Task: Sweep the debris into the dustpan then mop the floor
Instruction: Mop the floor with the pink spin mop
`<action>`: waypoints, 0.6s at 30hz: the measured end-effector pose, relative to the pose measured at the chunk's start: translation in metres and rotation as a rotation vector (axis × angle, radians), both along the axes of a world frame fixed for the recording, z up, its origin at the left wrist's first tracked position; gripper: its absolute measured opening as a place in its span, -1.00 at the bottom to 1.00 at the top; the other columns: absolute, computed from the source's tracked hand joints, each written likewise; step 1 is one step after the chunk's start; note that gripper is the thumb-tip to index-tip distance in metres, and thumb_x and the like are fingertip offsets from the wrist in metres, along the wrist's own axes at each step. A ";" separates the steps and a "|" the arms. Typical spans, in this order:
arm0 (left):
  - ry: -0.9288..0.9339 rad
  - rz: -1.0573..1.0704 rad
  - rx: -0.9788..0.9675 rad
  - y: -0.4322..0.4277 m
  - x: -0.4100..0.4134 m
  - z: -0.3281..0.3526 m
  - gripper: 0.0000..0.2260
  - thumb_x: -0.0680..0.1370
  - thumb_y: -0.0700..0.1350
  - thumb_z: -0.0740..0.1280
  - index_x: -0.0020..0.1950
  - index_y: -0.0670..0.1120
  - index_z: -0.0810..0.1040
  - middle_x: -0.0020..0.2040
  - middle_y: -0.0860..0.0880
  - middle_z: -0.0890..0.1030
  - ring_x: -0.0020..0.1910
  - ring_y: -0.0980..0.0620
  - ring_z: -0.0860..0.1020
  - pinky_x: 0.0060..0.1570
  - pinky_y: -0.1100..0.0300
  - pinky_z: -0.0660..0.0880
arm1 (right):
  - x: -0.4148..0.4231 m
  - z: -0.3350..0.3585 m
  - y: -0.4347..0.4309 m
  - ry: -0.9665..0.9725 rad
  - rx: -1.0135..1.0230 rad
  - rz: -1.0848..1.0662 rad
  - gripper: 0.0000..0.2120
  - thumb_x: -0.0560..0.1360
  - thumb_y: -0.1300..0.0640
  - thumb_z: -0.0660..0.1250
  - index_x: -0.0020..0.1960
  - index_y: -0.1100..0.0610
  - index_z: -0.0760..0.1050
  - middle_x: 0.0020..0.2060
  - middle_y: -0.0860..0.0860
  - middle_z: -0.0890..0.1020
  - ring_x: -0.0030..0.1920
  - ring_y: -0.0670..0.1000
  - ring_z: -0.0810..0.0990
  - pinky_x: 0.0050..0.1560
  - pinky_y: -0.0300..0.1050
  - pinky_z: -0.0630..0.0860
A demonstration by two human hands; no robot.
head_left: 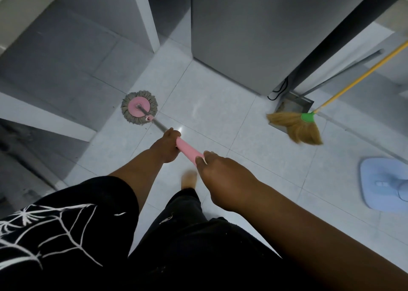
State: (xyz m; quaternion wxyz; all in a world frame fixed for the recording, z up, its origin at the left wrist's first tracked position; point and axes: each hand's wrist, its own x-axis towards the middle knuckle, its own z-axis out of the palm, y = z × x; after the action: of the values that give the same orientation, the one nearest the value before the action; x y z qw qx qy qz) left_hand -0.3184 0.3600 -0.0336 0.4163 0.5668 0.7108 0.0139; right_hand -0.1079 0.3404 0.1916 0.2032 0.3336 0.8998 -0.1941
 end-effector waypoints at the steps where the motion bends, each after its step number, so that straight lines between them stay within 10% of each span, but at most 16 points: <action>1: 0.001 0.004 -0.005 -0.004 0.004 0.002 -0.61 0.58 -0.19 0.27 0.39 -0.16 0.30 0.55 -0.17 0.13 0.50 -0.15 0.25 0.40 -0.10 0.28 | 0.003 0.000 -0.006 -0.004 -0.003 0.000 -0.46 0.49 0.31 0.33 0.44 0.28 0.26 0.19 0.21 0.47 -0.22 0.08 0.42 -0.18 -0.10 0.44; 18: -0.041 -0.197 0.012 -0.097 0.226 0.068 -0.69 0.60 -0.10 0.28 0.28 -0.20 0.35 0.23 -0.15 0.45 0.12 -0.16 0.54 0.17 -0.06 0.49 | 0.197 0.050 -0.129 -0.094 0.057 -0.174 -0.65 0.47 0.34 0.24 0.23 0.14 0.36 -0.12 0.03 0.44 -0.29 0.00 0.40 -0.39 -0.13 0.31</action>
State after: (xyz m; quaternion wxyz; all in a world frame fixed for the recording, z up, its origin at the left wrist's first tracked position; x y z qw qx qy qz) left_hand -0.0928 0.2634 0.0343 0.4269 0.6360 0.6427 -0.0113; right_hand 0.0889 0.2111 0.2415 0.2180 0.4248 0.8622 -0.1694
